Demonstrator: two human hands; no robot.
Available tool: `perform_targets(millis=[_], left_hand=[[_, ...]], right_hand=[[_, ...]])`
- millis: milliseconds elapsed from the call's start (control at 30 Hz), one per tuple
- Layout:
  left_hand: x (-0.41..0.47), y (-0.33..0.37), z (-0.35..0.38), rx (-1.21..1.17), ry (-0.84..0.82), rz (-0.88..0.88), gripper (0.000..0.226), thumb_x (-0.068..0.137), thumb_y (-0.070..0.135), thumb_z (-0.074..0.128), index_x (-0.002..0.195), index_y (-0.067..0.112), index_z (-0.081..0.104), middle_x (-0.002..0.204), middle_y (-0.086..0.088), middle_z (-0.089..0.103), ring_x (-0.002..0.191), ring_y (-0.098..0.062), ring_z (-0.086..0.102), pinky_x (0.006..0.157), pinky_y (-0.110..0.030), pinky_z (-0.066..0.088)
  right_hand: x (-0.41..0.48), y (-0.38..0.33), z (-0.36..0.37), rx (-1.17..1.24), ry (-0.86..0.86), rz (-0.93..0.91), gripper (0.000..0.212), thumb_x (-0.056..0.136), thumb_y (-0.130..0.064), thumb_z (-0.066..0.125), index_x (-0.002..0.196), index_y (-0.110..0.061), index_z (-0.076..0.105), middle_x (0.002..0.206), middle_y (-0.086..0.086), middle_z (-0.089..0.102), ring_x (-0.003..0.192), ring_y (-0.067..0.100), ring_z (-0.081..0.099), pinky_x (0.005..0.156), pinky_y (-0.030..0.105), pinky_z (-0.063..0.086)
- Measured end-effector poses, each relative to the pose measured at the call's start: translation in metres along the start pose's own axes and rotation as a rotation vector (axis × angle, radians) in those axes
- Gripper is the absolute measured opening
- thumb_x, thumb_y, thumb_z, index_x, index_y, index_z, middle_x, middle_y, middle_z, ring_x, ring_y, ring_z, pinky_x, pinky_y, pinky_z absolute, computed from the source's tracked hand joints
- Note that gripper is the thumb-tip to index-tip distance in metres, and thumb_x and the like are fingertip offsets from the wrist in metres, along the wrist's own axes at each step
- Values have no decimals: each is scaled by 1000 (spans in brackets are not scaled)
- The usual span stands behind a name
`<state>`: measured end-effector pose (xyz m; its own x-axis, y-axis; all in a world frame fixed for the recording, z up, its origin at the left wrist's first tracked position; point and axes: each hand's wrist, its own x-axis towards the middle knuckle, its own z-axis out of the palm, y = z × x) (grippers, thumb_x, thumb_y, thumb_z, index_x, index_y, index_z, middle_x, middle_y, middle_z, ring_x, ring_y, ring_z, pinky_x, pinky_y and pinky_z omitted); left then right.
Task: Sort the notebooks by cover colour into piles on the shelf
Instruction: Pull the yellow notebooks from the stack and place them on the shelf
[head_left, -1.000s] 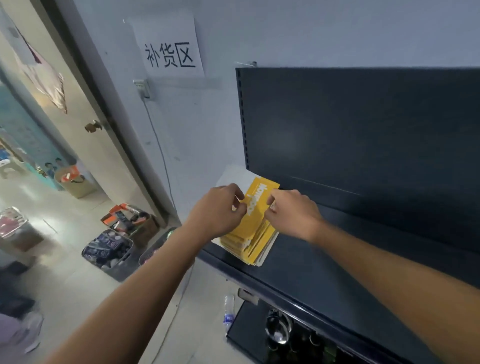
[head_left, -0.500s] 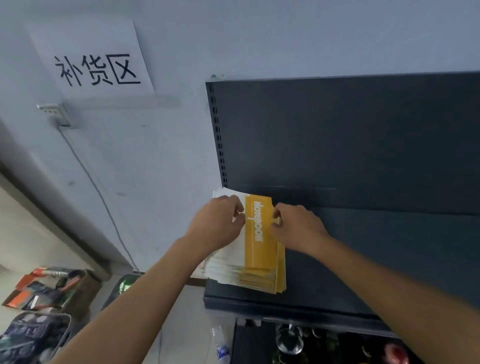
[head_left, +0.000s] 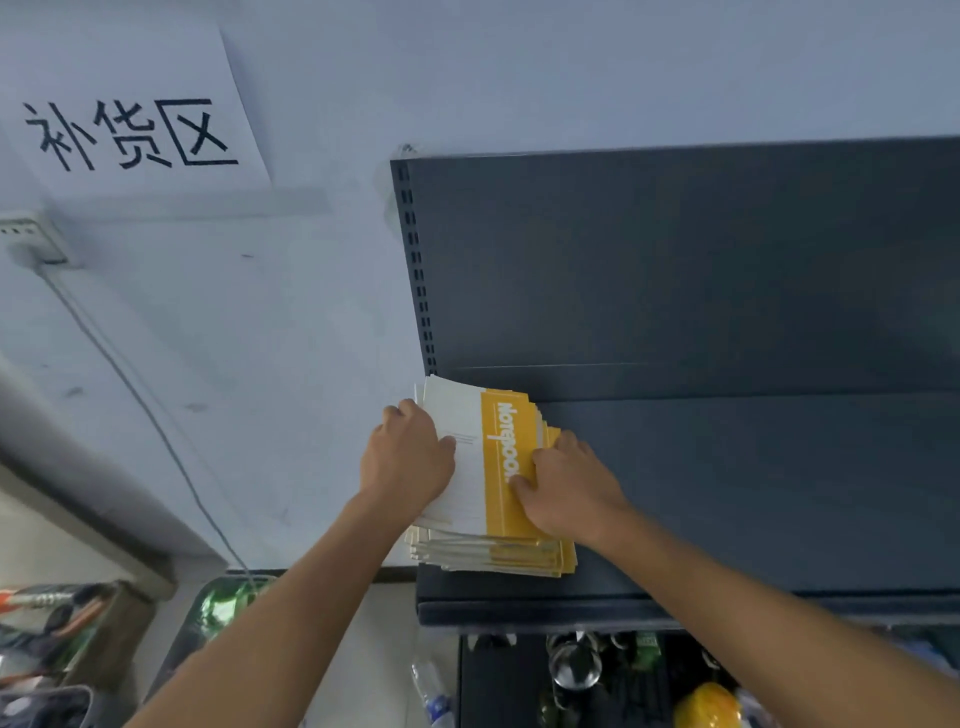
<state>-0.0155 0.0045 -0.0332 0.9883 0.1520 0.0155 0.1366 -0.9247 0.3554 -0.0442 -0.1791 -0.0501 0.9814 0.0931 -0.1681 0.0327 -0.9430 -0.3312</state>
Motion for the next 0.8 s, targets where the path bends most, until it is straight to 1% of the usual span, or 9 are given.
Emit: perform_targets(millis=[167, 267, 333, 467, 567, 633, 700, 767, 800], left_hand=[[3, -4, -2, 1, -45, -23, 31, 96, 33, 57, 113, 7, 52, 107, -8, 54, 91, -26, 56, 69, -34, 43], [1, -5, -2, -6, -51, -14, 21, 95, 28, 56, 105, 11, 49, 101, -4, 53, 87, -24, 57, 65, -31, 44], [1, -6, -5, -4, -46, -10, 17, 94, 24, 57, 97, 12, 45, 94, -3, 53, 83, -22, 56, 61, -29, 41], [-4, -11, -8, -10, -30, -11, 17, 92, 22, 57, 90, 14, 43, 87, 0, 51, 80, -23, 56, 61, -31, 43], [-5, -17, -10, -17, -4, -32, 21, 92, 25, 59, 88, 14, 41, 82, 2, 49, 71, -18, 53, 57, -29, 42], [-5, -20, -12, -34, 6, -52, 26, 91, 27, 60, 83, 14, 39, 81, 2, 48, 68, -16, 50, 55, -29, 42], [-6, -22, -14, -66, -8, -71, 30, 91, 28, 60, 78, 16, 36, 84, 1, 49, 70, -17, 52, 60, -32, 47], [-8, -23, -15, -108, -37, -89, 26, 91, 29, 59, 81, 14, 40, 91, -1, 54, 75, -18, 55, 63, -33, 49], [-8, -23, -16, -121, -52, -94, 23, 91, 29, 59, 85, 12, 44, 94, -3, 56, 76, -19, 56, 62, -32, 49]], right_hand=[[-9, -2, 6, -46, 48, -33, 44, 103, -48, 39, 115, -12, 62, 129, 8, 43, 124, 26, 41, 93, 42, 51], [-14, -2, 10, -115, 105, -78, 46, 103, -48, 37, 117, -13, 62, 127, 7, 43, 124, 24, 40, 91, 39, 53], [-17, -3, 12, -127, 135, -106, 47, 103, -49, 36, 117, -12, 62, 124, 6, 43, 122, 23, 40, 89, 36, 53], [-21, -3, 17, -110, 147, -150, 51, 103, -52, 35, 123, -13, 62, 129, 6, 43, 126, 23, 36, 100, 38, 47], [-23, -3, 19, -102, 138, -169, 54, 102, -56, 33, 129, -17, 60, 133, 6, 42, 128, 23, 33, 106, 39, 42], [-24, -3, 21, -97, 127, -184, 55, 101, -58, 33, 133, -20, 57, 133, 5, 41, 127, 23, 32, 107, 39, 39], [-25, -3, 22, -60, 115, -189, 54, 101, -58, 35, 137, -23, 55, 135, 4, 41, 129, 23, 31, 108, 40, 38], [-26, -2, 21, 41, 114, -160, 51, 101, -54, 39, 137, -23, 57, 140, 3, 41, 131, 23, 30, 110, 42, 37], [-27, -3, 21, 96, 119, -142, 49, 101, -51, 42, 137, -22, 58, 142, 3, 43, 132, 23, 31, 111, 43, 36]])
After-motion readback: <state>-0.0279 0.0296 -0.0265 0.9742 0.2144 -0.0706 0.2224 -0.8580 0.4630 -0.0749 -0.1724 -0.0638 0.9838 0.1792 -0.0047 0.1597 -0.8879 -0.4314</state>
